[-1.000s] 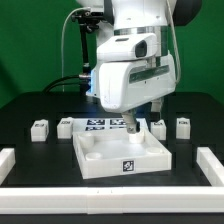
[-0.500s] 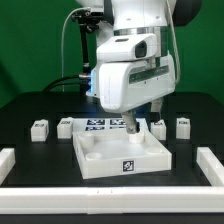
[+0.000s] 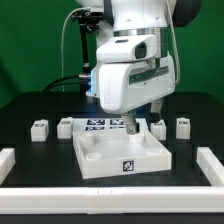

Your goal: Assemble one leg

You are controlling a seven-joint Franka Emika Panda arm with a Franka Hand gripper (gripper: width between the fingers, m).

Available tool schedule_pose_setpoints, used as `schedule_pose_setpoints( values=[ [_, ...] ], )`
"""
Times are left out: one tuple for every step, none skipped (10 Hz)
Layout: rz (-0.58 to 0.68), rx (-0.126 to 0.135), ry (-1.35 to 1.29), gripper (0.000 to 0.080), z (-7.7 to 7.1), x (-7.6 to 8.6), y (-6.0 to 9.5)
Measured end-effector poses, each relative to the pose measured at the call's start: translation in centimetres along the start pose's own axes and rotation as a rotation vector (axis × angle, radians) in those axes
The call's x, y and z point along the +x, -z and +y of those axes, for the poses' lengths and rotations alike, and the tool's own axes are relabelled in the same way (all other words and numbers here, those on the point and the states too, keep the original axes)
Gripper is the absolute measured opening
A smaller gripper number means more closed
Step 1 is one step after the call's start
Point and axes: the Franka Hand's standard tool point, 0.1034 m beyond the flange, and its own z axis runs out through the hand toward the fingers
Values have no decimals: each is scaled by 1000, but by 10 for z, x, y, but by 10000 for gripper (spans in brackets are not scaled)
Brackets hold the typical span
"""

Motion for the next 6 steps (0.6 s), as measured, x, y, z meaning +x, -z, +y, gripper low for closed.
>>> schedule_pose_setpoints(
  values=[
    [0, 0, 0, 650, 0, 0, 0],
    [-1, 1, -1, 650, 0, -1, 0],
    [0, -6, 53, 650, -3, -7, -3],
    [-5, -5, 182, 650, -10, -23, -8],
    [-37, -1, 305, 650, -22, -28, -10],
    [-71, -8, 396, 650, -33, -21, -12]
  ],
)
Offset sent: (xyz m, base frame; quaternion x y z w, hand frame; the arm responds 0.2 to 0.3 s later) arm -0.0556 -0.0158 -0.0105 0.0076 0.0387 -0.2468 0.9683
